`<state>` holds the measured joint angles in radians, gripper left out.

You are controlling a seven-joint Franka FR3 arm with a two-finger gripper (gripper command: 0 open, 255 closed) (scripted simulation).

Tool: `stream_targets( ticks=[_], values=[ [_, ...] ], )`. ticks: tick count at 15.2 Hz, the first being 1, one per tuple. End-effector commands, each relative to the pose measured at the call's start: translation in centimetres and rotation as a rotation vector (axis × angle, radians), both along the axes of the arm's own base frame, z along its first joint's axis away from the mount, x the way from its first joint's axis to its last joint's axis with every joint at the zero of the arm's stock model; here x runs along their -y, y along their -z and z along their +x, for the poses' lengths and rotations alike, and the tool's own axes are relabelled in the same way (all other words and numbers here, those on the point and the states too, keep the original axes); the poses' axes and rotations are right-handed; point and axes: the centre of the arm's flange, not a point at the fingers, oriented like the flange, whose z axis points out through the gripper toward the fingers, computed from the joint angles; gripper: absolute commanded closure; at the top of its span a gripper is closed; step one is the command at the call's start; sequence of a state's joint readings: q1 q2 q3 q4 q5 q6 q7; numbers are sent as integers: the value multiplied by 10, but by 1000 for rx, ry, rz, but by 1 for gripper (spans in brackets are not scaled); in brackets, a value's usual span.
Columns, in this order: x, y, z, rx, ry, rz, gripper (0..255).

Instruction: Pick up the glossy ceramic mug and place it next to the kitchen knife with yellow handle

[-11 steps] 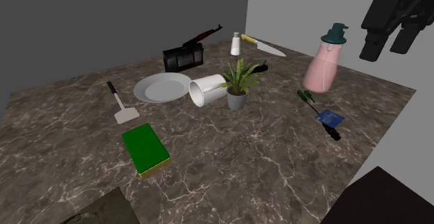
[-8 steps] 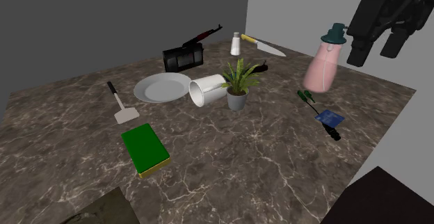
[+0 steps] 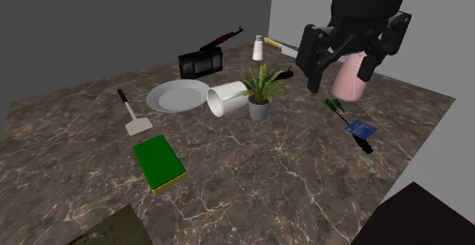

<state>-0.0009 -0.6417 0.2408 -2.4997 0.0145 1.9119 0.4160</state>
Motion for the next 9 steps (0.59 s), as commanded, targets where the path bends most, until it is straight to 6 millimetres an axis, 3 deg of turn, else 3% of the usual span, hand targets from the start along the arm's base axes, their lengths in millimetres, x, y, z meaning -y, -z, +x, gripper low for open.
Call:
stream_targets(
  ticks=[1,9],
  values=[
    [-26,14,11,34,55,-35,0],
    [-112,66,74,155,258,-180,0]
  ],
)
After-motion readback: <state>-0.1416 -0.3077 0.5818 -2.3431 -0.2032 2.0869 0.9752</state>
